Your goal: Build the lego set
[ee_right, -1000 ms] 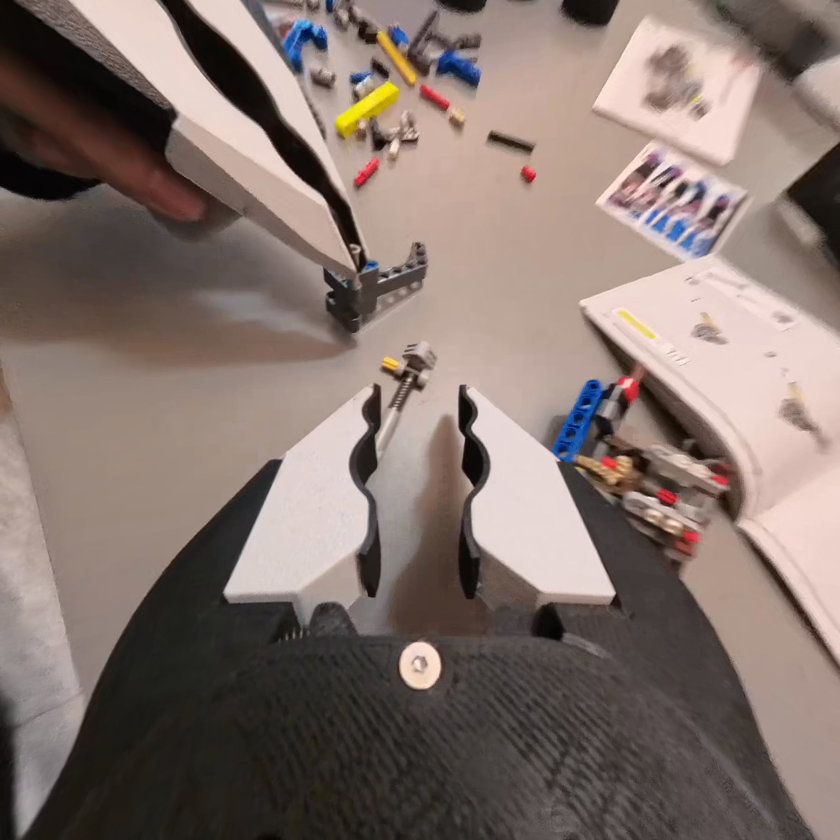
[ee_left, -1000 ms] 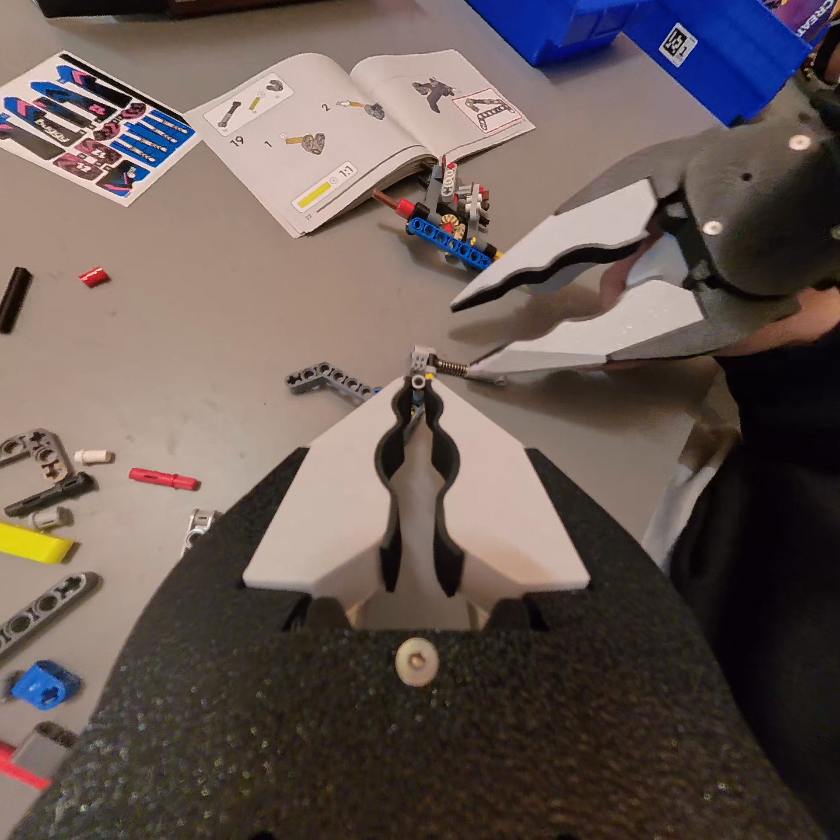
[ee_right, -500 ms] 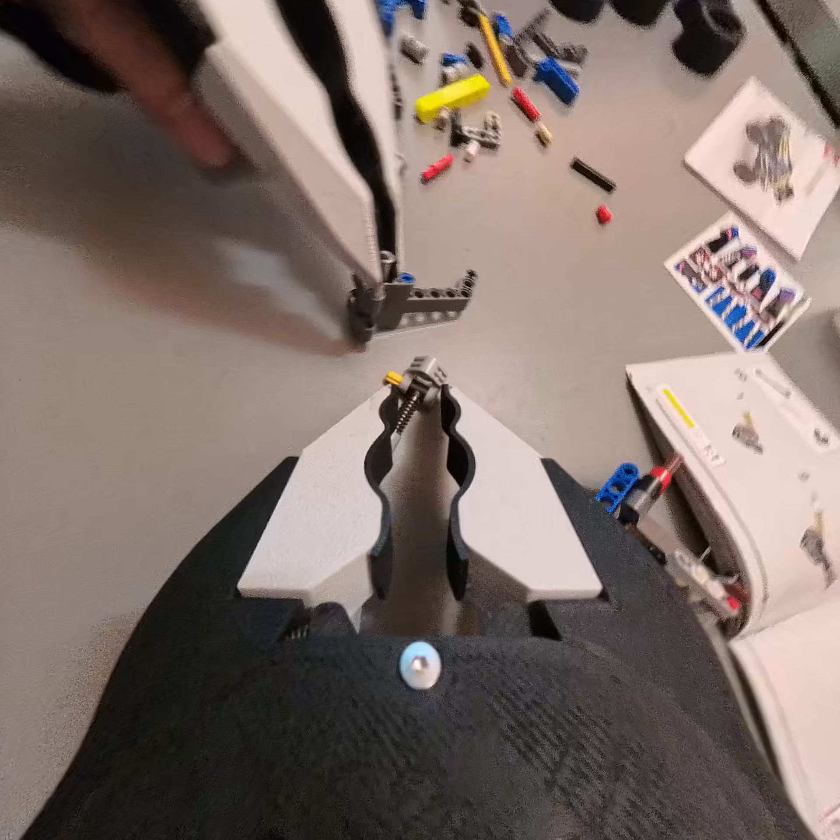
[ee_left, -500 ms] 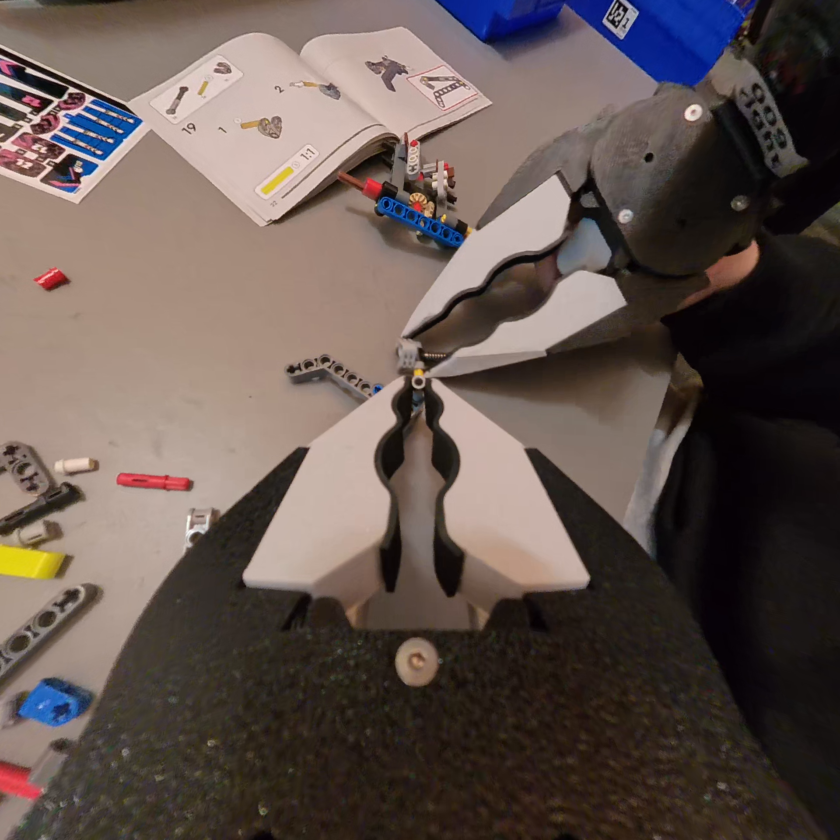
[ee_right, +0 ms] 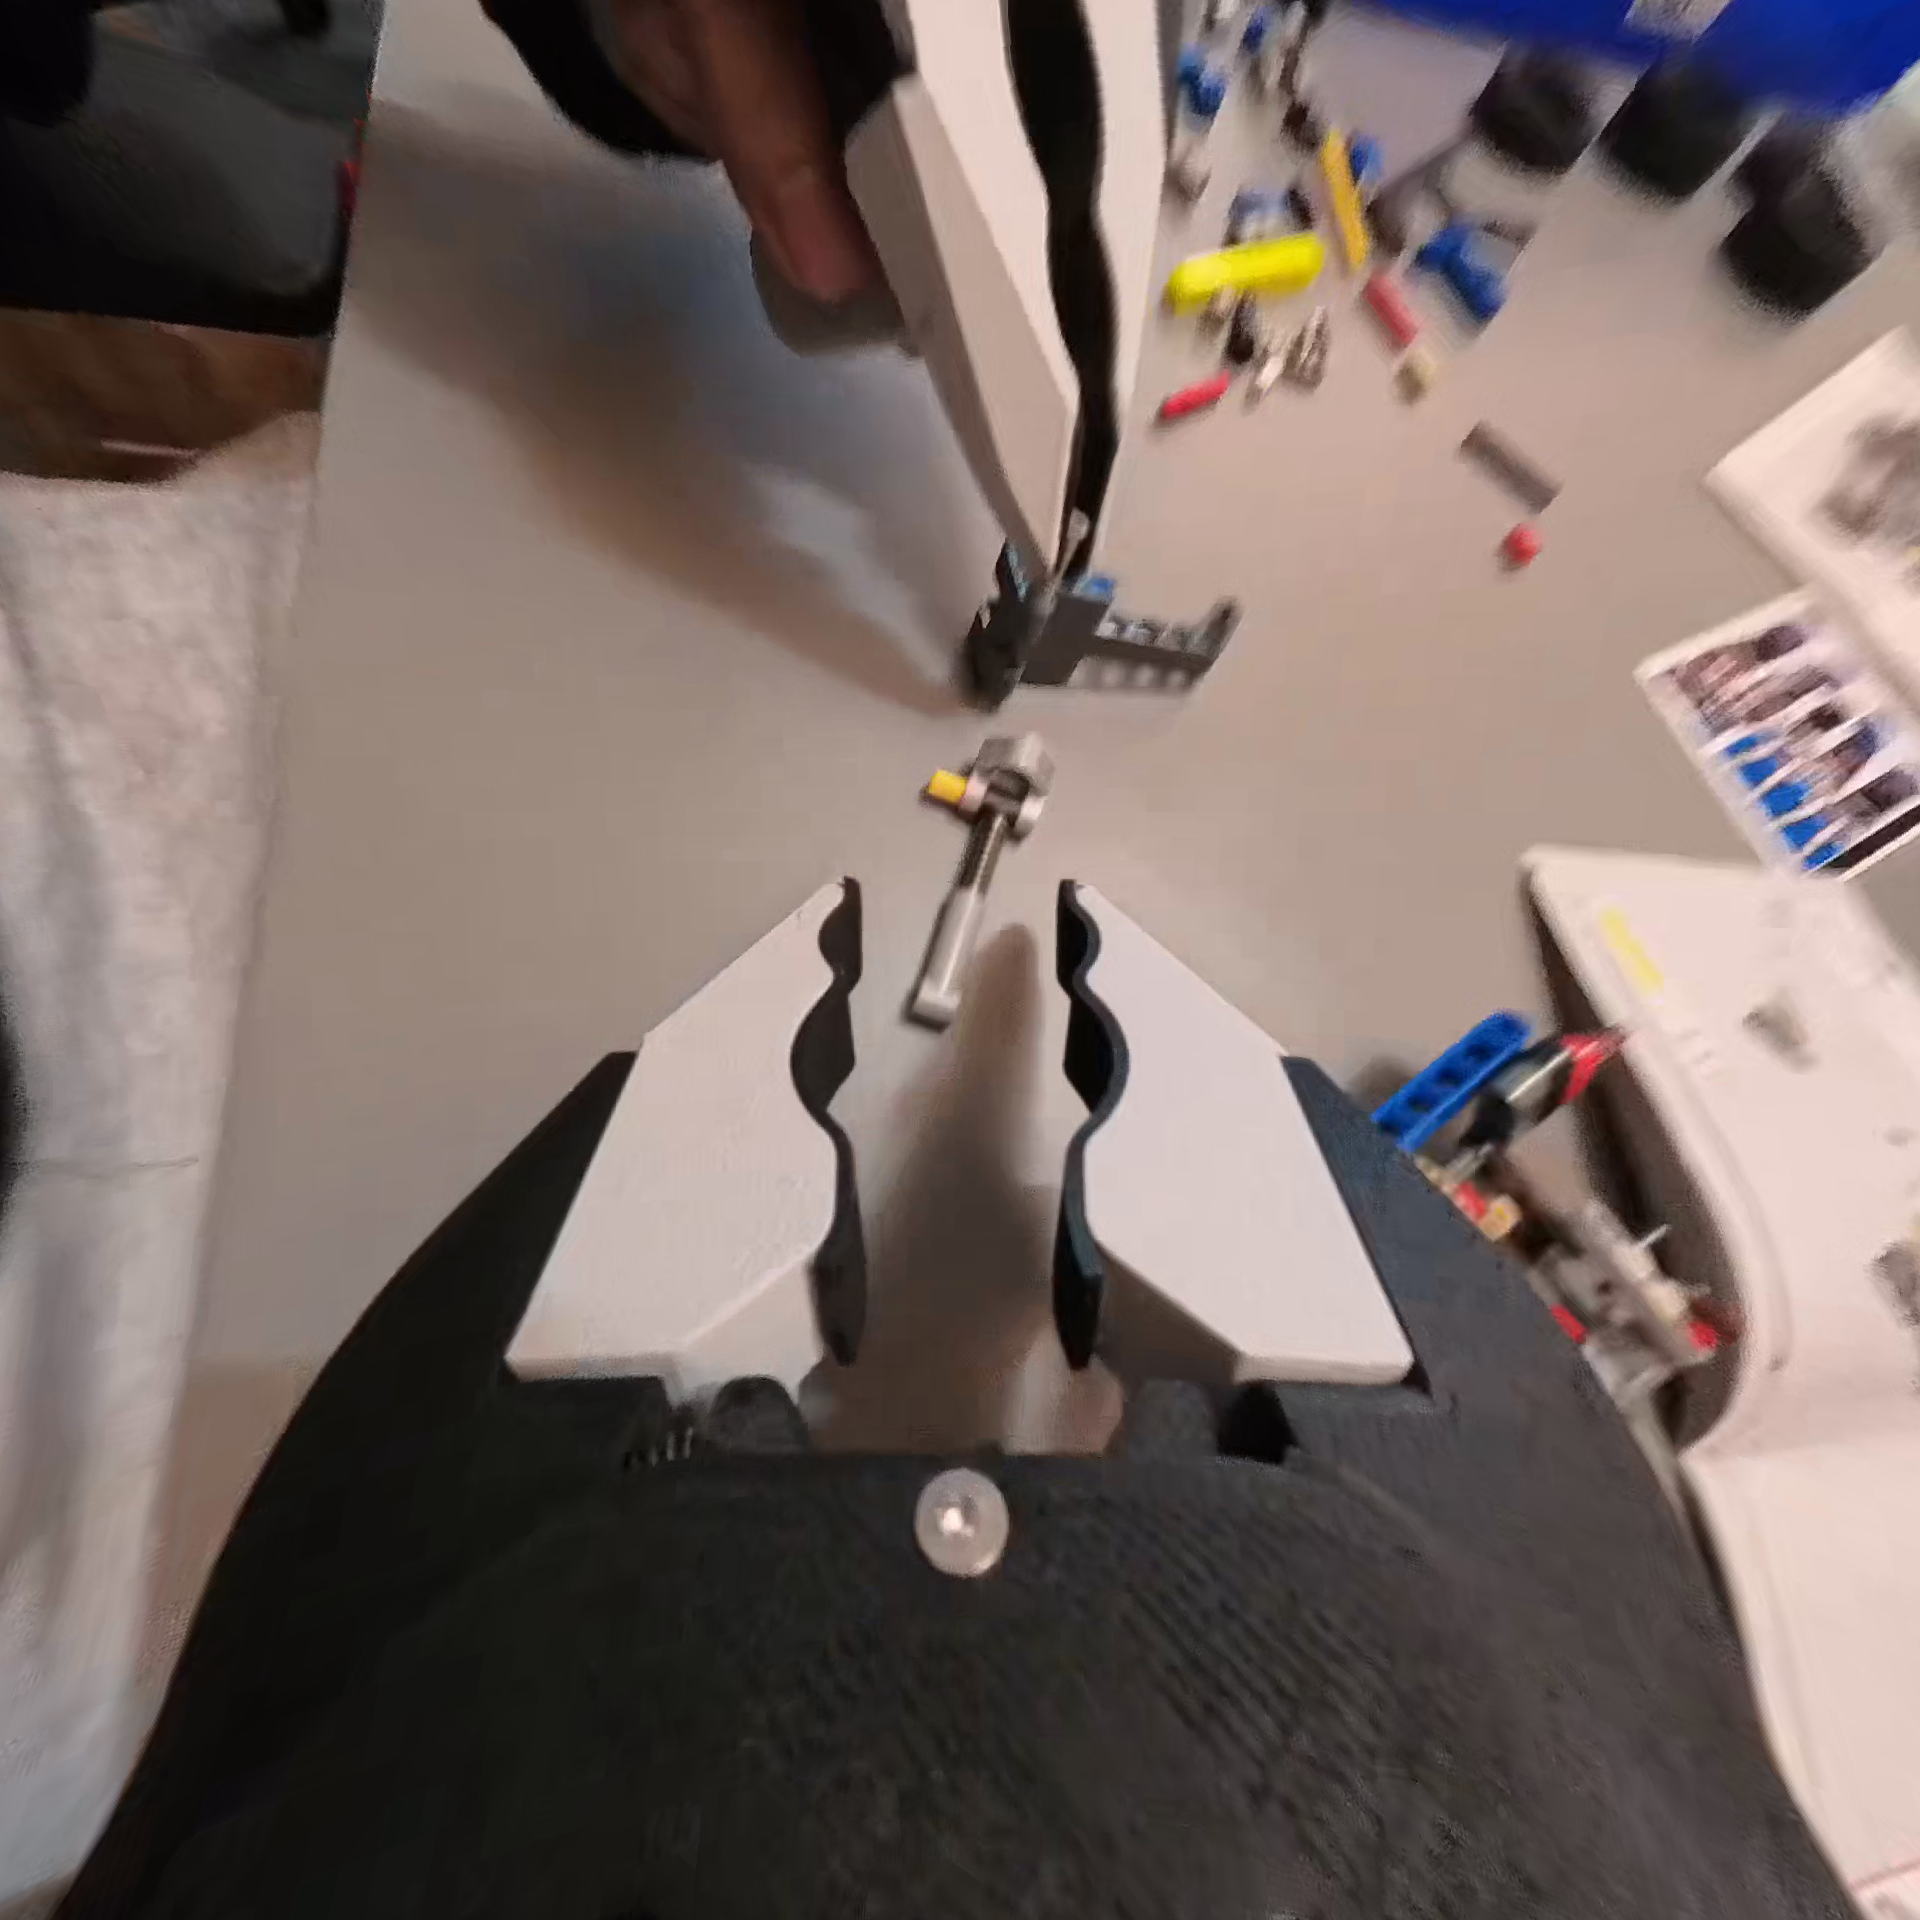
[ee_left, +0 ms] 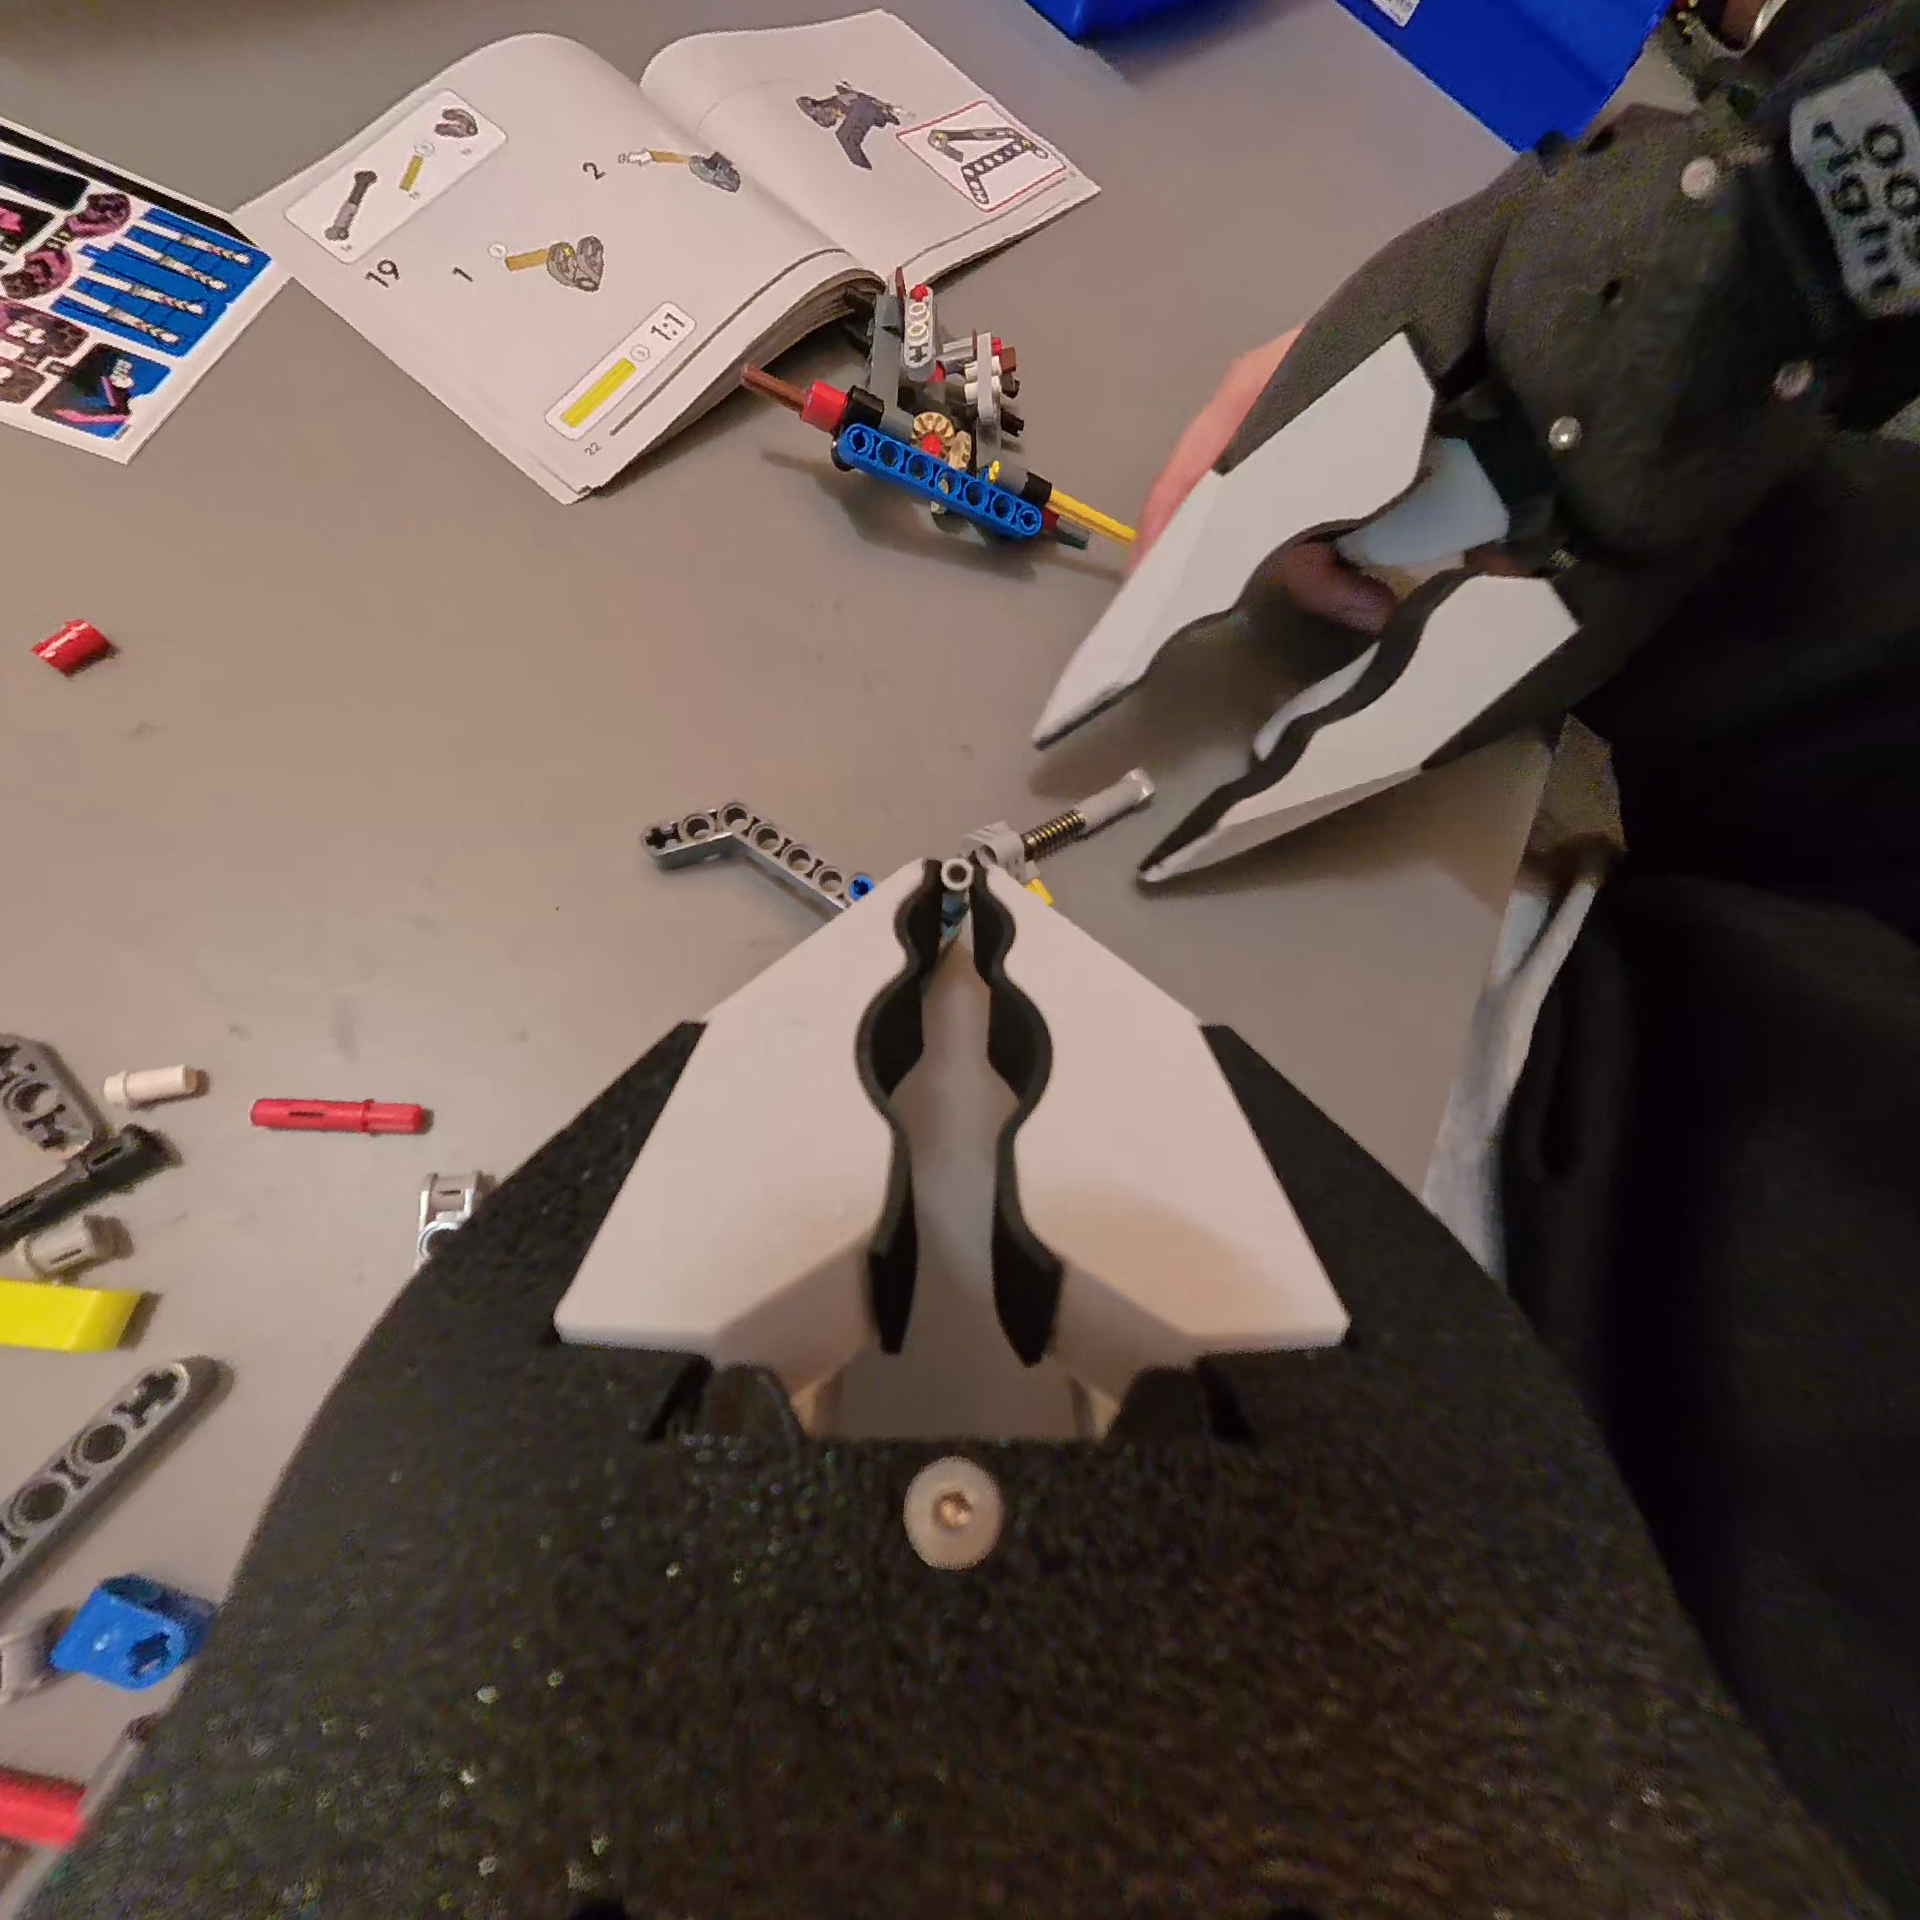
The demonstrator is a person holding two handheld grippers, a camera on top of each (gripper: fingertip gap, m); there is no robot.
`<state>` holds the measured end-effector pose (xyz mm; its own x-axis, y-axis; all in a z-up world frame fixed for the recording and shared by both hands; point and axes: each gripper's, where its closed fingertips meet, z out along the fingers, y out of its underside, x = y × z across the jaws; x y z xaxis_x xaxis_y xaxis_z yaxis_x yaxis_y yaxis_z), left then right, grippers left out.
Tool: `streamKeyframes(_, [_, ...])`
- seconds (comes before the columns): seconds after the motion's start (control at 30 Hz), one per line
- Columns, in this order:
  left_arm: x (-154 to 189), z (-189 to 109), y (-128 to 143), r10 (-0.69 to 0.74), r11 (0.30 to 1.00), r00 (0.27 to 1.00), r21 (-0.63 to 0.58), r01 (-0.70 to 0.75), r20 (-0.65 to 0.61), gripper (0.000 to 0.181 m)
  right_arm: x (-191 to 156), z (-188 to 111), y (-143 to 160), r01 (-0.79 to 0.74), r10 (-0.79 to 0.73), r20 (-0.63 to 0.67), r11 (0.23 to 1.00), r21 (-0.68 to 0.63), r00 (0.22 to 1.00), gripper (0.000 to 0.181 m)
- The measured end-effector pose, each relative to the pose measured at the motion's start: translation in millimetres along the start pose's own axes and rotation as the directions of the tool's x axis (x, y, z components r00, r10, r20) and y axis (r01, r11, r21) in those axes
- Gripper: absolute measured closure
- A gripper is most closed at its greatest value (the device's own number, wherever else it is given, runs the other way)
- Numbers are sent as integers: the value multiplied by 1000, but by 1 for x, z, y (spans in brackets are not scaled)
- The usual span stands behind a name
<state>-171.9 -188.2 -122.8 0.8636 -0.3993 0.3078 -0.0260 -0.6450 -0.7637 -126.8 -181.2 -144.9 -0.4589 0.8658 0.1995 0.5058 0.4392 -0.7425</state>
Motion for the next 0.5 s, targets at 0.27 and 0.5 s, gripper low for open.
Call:
streamKeyframes(0.27, [2,1,0,-1,1000,1000,-23,1,-14,178,-3,-8,13,-231,233,0,962,-143,972,148])
streamKeyframes(0.5, [2,1,1,10,999,1000,-35,-10,-12,178,4,-17,18,-242,240,-35,962,-129,970,163])
